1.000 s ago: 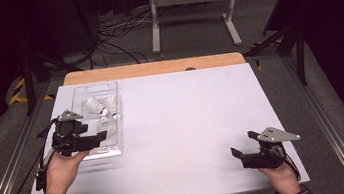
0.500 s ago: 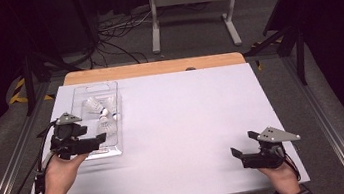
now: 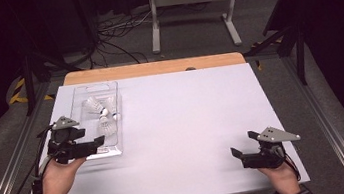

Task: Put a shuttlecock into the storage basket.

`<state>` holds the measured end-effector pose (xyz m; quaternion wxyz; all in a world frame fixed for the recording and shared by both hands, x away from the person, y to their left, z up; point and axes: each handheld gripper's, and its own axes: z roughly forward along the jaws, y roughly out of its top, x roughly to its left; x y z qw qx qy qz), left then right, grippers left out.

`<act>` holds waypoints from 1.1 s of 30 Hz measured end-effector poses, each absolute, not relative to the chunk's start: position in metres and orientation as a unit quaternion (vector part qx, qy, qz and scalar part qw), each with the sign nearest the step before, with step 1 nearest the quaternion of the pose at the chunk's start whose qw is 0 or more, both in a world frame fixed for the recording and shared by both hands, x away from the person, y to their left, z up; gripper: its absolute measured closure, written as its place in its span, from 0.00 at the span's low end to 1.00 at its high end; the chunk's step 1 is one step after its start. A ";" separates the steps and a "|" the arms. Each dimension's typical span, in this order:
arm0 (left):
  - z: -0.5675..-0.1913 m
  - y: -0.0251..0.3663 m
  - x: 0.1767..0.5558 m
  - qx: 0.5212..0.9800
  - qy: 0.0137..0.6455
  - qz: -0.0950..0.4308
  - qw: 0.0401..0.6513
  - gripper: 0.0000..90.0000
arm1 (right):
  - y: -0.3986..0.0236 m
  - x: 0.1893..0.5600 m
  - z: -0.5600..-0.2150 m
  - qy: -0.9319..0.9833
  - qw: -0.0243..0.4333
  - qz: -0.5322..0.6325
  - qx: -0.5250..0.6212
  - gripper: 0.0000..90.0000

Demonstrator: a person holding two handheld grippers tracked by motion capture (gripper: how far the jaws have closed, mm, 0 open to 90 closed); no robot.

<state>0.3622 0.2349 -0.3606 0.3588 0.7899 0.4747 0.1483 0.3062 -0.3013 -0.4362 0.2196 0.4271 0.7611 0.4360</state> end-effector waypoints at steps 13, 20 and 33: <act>-0.363 0.238 0.354 0.787 0.475 0.151 0.364 0.28 | -0.301 0.306 -0.436 0.761 0.220 0.436 0.427 0.12; -0.364 0.241 0.350 0.784 0.474 0.153 0.371 0.27 | -0.301 0.306 -0.436 0.761 0.220 0.436 0.427 0.12; -0.367 0.245 0.345 0.780 0.476 0.155 0.375 0.27 | -0.301 0.306 -0.436 0.761 0.220 0.436 0.427 0.12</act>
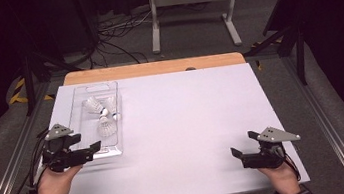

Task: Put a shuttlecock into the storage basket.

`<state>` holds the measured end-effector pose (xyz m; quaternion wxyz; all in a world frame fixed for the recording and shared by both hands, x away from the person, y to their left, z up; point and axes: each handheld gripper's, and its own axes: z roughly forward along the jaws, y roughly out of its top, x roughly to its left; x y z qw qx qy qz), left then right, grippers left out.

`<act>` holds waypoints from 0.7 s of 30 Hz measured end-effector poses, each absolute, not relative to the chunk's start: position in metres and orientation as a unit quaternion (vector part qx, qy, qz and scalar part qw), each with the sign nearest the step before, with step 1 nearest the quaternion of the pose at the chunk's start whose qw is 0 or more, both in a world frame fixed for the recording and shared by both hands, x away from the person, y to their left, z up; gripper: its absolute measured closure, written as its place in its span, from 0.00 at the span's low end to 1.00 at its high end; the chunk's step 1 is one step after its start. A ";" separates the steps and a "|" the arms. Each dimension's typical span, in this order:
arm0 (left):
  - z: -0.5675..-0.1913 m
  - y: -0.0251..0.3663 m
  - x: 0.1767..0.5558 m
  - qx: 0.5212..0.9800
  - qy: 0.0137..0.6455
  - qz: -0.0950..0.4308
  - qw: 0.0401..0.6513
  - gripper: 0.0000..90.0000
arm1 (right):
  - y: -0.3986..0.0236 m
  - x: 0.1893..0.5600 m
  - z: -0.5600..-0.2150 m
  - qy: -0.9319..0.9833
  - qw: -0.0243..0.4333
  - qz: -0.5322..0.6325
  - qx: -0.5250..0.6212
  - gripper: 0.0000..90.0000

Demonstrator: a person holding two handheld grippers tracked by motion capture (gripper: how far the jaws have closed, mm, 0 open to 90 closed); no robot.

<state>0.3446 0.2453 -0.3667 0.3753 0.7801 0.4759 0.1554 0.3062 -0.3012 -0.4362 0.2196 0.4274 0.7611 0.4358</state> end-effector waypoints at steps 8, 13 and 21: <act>-0.369 0.248 0.340 0.777 0.475 0.154 0.383 0.26 | -0.301 0.306 -0.436 0.761 0.220 0.436 0.427 0.12; -0.371 0.250 0.338 0.775 0.474 0.158 0.388 0.26 | -0.301 0.306 -0.436 0.761 0.220 0.436 0.427 0.12; -0.374 0.253 0.335 0.771 0.477 0.155 0.393 0.25 | -0.301 0.306 -0.436 0.761 0.220 0.436 0.427 0.12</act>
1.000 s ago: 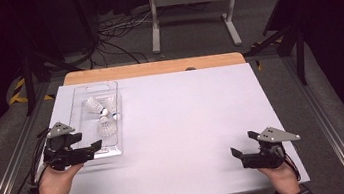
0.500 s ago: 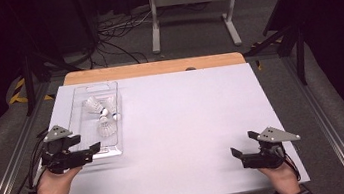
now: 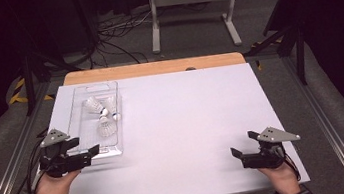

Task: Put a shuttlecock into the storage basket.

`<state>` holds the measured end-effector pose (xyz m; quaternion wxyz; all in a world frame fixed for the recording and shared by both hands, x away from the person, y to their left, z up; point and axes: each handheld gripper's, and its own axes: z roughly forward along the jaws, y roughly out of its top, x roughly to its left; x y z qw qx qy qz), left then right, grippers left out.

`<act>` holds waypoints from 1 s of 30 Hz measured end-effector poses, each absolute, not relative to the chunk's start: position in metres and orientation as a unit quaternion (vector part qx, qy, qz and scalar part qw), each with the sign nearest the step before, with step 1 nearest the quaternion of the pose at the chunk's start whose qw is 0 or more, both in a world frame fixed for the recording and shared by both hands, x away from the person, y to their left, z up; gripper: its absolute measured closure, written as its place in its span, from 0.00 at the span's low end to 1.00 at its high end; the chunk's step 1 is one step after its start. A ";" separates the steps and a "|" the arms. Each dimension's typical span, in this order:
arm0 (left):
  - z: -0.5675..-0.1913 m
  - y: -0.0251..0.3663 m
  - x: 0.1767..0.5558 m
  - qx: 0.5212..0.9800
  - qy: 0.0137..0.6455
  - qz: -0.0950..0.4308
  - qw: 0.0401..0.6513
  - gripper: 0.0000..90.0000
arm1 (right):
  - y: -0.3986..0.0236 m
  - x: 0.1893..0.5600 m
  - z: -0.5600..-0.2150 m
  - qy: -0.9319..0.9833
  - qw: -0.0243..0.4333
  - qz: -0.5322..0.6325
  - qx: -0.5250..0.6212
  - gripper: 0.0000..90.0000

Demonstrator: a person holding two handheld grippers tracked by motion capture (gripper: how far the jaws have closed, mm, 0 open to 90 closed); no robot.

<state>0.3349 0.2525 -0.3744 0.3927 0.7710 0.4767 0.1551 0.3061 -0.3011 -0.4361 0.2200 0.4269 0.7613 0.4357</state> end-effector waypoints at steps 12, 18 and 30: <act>-0.382 0.256 0.331 0.767 0.480 0.155 0.398 0.24 | -0.301 0.306 -0.436 0.761 0.220 0.436 0.427 0.12; -0.387 0.257 0.329 0.763 0.481 0.153 0.403 0.23 | -0.301 0.306 -0.436 0.761 0.220 0.436 0.428 0.12; -0.397 0.257 0.325 0.759 0.486 0.151 0.407 0.23 | -0.301 0.306 -0.436 0.761 0.219 0.436 0.428 0.12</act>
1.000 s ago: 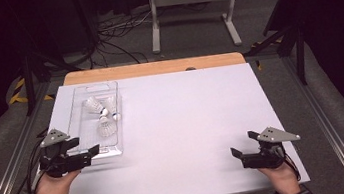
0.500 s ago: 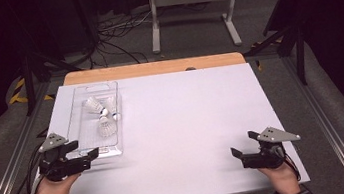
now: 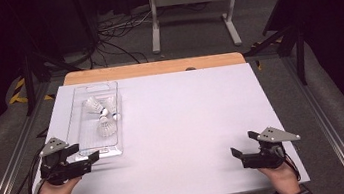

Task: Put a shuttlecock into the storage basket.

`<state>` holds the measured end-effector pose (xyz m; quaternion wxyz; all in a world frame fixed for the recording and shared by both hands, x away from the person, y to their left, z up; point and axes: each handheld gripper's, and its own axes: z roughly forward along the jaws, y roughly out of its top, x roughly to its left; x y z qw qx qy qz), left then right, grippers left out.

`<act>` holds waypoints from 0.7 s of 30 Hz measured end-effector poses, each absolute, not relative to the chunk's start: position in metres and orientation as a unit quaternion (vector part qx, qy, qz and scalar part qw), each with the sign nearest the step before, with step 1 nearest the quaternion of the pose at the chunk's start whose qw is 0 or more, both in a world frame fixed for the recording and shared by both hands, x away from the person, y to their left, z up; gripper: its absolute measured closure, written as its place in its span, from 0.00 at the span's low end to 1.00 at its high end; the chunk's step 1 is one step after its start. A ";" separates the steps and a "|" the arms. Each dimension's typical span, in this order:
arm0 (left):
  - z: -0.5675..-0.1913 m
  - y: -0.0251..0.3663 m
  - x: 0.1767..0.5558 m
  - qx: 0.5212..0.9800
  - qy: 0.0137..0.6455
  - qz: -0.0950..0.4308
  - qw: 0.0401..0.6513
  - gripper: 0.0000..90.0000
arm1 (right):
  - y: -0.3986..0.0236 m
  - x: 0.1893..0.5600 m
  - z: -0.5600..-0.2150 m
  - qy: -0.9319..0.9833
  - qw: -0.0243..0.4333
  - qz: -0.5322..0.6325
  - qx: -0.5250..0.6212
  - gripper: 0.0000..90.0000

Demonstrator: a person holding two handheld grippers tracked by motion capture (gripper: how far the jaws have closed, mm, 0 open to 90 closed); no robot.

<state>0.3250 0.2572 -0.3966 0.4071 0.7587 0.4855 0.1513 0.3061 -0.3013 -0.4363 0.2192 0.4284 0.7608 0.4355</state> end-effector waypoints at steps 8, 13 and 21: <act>-0.402 0.255 0.323 0.763 0.480 0.158 0.403 0.23 | -0.301 0.306 -0.436 0.761 0.219 0.436 0.428 0.12; -0.406 0.256 0.321 0.754 0.485 0.157 0.413 0.22 | -0.301 0.306 -0.436 0.761 0.219 0.436 0.428 0.12; -0.410 0.259 0.318 0.750 0.486 0.165 0.418 0.21 | -0.301 0.306 -0.436 0.761 0.220 0.436 0.428 0.12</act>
